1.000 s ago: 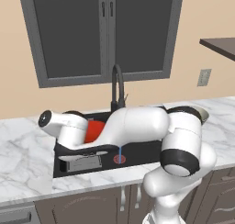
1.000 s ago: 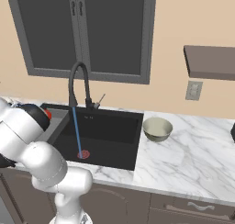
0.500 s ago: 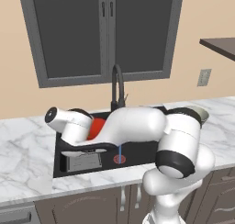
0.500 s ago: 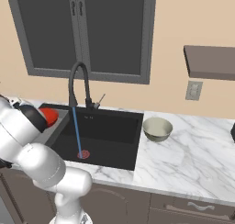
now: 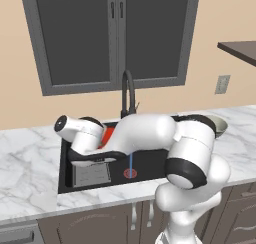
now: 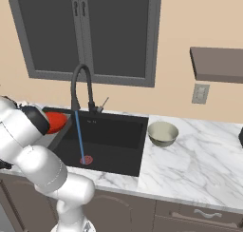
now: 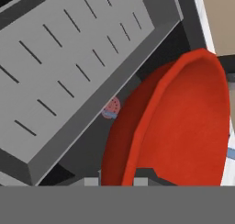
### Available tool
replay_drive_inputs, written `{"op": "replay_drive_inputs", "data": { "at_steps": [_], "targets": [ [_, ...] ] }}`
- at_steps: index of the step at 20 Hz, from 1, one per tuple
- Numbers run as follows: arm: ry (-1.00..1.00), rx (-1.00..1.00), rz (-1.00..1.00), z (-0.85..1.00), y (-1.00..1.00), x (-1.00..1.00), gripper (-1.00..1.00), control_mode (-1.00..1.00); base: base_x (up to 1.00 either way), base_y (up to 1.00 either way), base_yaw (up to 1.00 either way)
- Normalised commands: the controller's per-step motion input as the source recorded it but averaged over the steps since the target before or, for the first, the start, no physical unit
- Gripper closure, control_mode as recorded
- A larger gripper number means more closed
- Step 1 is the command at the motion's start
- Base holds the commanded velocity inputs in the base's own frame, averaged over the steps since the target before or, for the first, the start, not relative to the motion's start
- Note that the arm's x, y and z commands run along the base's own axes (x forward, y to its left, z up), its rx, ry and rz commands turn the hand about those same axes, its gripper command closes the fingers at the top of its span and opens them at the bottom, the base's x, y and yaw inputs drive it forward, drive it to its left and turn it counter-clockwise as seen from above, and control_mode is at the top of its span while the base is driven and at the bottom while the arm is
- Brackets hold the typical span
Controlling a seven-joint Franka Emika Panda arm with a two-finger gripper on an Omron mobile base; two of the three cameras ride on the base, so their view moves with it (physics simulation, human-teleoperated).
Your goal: Rinse each bowl for a few seconds and place them down in the sink or on the counter.
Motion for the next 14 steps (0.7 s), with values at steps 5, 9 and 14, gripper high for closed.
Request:
{"op": "replay_drive_inputs", "data": {
  "at_steps": [5, 9, 14],
  "targets": [
    [0.00, -0.03, -0.03, -0.17, -0.29, 0.18, 1.00, -1.00, 0.00, 0.00, 0.00],
    [0.00, -0.03, -0.02, -0.18, -0.24, 0.22, 1.00, -1.00, 0.00, 0.00, 0.00],
    [0.00, -0.04, -0.02, -0.17, -0.23, 0.21, 1.00, -1.00, 0.00, 0.00, 0.00]
  ]
}}
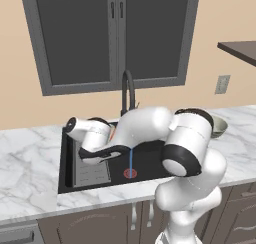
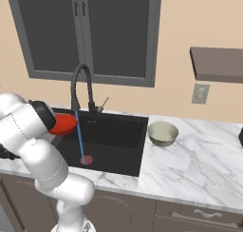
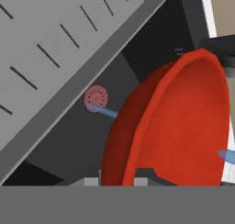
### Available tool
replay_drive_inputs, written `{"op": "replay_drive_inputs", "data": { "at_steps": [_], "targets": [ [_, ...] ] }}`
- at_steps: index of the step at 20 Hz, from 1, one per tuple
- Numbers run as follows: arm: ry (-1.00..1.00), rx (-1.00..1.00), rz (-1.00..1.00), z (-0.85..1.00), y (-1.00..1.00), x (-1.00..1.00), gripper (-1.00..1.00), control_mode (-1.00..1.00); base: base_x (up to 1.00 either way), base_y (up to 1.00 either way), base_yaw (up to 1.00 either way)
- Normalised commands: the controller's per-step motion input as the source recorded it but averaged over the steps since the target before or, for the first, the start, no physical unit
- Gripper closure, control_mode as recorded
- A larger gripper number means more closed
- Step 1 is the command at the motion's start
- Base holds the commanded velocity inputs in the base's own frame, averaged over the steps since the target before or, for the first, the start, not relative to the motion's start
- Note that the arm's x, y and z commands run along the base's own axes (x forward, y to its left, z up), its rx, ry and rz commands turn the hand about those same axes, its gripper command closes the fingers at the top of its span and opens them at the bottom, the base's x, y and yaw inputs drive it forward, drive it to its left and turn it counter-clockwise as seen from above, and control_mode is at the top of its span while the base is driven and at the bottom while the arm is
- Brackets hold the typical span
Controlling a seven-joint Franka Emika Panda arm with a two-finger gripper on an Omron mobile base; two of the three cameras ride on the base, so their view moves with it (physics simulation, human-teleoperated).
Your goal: Rinse each bowl for a few seconds and place them down in the sink or on the counter.
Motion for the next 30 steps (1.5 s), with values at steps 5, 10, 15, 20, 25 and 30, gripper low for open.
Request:
{"op": "replay_drive_inputs", "data": {
  "at_steps": [5, 10, 15, 20, 25, 30],
  "targets": [
    [0.00, -0.05, -0.02, -0.17, -0.16, 0.20, 1.00, -1.00, 0.00, 0.00, 0.00],
    [0.00, -0.05, 0.00, -0.21, -0.02, 0.24, 1.00, -1.00, 0.00, 0.00, 0.00],
    [-0.04, -0.10, 0.00, 0.03, 0.01, 0.05, 1.00, -1.00, 0.00, 0.00, 0.00],
    [-0.07, -0.06, 0.00, 0.29, 0.21, -0.14, 1.00, -1.00, 0.00, 0.00, 0.00],
    [0.00, 0.00, 0.03, 0.30, 0.29, -0.05, 1.00, -1.00, 0.00, 0.00, 0.00],
    [0.05, 0.02, 0.07, 0.21, 0.39, -0.01, 1.00, -1.00, 0.00, 0.00, 0.00]
  ]
}}
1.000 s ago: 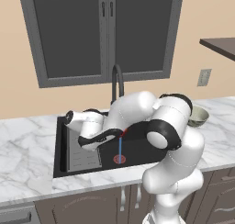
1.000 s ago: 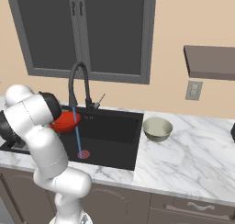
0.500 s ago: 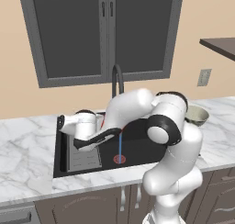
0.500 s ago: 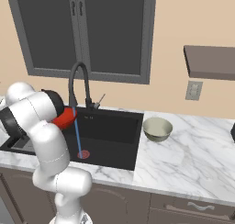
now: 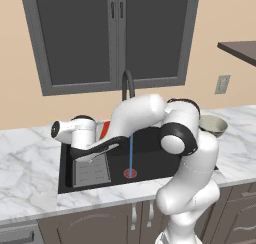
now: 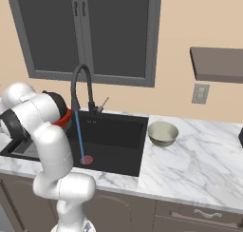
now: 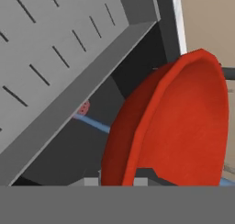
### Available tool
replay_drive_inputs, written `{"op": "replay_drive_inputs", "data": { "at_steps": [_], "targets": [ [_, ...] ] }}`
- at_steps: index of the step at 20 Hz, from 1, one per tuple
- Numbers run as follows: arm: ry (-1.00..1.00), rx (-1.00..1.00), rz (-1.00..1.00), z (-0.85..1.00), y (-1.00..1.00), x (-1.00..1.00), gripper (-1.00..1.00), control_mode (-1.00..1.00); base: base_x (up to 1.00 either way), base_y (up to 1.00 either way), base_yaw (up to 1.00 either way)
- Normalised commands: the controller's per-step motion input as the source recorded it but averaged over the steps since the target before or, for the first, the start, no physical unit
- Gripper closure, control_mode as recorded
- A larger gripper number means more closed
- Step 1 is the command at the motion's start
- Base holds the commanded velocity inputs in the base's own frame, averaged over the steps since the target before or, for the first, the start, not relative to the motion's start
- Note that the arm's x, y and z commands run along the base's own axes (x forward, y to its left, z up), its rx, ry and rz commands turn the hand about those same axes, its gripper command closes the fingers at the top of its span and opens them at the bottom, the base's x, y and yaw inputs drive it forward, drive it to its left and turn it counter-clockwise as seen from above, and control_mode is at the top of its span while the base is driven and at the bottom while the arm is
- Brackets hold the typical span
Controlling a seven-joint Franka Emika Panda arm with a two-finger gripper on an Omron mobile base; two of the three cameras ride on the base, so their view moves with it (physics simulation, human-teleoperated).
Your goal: Rinse each bowl for a few seconds and place them down in the sink or on the counter.
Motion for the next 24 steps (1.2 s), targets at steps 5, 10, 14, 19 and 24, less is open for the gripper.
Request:
{"op": "replay_drive_inputs", "data": {
  "at_steps": [5, 10, 14, 19, 24],
  "targets": [
    [0.07, 0.04, 0.14, 0.10, 0.44, -0.09, 1.00, -1.00, 0.00, 0.00, 0.00],
    [0.00, 0.00, 0.16, 0.03, 0.53, -0.11, 1.00, -1.00, 0.00, 0.00, 0.00],
    [0.00, 0.00, 0.18, 0.07, 0.58, -0.05, 1.00, -1.00, 0.00, 0.00, 0.00],
    [0.00, 0.03, 0.19, 0.04, 0.52, 0.00, 1.00, -1.00, 0.00, 0.00, 0.00],
    [0.02, 0.04, 0.18, 0.05, 0.47, 0.00, 1.00, -1.00, 0.00, 0.00, 0.00]
  ]
}}
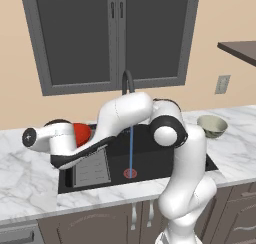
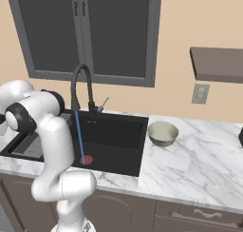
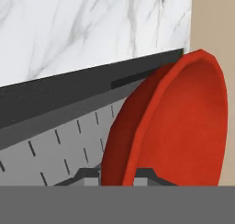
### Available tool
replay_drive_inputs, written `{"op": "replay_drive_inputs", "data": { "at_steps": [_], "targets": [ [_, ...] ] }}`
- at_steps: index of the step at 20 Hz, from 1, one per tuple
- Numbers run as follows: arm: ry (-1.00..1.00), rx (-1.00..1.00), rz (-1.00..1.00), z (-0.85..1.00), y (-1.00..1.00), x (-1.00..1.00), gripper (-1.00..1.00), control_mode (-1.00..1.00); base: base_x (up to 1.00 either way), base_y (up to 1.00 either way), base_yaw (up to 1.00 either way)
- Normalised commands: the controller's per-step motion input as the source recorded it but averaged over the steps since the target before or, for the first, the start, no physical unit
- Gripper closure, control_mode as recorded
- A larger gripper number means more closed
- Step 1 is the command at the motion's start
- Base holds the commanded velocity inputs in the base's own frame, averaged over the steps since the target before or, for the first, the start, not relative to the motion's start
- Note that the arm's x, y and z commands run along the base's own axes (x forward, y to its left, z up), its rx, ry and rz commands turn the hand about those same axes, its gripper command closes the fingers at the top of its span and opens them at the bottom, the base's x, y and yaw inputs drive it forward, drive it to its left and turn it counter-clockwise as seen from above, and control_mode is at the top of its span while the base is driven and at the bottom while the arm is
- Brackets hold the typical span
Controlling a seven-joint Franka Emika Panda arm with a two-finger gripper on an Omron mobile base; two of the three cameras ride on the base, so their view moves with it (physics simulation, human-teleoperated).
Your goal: Rinse each bowl for a few seconds and place them down in the sink or on the counter.
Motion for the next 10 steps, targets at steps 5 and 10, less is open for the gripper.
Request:
{"op": "replay_drive_inputs", "data": {
  "at_steps": [5, 10],
  "targets": [
    [0.08, 0.00, 0.19, 0.03, 0.50, 0.00, 1.00, -1.00, 0.00, 0.00, 0.00],
    [0.04, 0.00, 0.21, 0.00, 0.27, 0.00, 1.00, -1.00, 0.00, 0.00, 0.00]
  ]
}}
